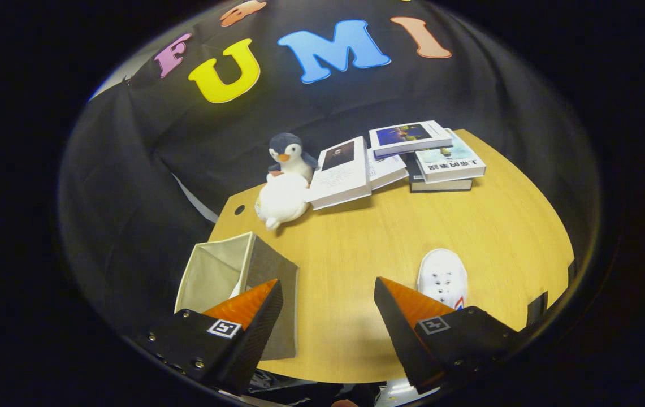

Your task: Open the storage box then place both shoes into the box .Put the left shoe in first, then the right shoe, with the right side of both shoes facing outward in a uniform manner.

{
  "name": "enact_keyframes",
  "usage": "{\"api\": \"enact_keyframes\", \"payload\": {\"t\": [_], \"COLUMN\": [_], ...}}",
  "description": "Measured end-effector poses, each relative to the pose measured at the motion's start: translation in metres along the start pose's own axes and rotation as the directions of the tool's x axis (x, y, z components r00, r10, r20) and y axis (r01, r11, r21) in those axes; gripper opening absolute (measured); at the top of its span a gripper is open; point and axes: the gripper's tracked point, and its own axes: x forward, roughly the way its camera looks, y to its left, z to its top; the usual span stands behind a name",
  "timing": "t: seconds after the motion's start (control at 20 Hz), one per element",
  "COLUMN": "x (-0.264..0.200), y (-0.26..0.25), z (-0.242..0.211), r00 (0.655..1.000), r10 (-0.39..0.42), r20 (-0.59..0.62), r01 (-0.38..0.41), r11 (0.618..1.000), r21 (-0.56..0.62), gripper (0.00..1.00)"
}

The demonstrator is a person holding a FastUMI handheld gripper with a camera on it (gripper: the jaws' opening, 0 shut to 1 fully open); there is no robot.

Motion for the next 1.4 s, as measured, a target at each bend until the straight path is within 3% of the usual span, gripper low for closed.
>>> {"api": "enact_keyframes", "payload": {"t": [0.75,1.1,1.4], "x": [0.002,0.01,0.026], "y": [-0.128,-0.183,-0.204], "z": [-0.034,-0.067,-0.086], "r00": [0.978,0.937,0.911], "r10": [-0.191,-0.303,-0.332], "r20": [-0.083,-0.172,-0.243], "r01": [0.193,0.293,0.312], "r11": [0.981,0.953,0.943], "r21": [0.009,-0.08,-0.119], "gripper": [0.98,0.98,0.98]}}
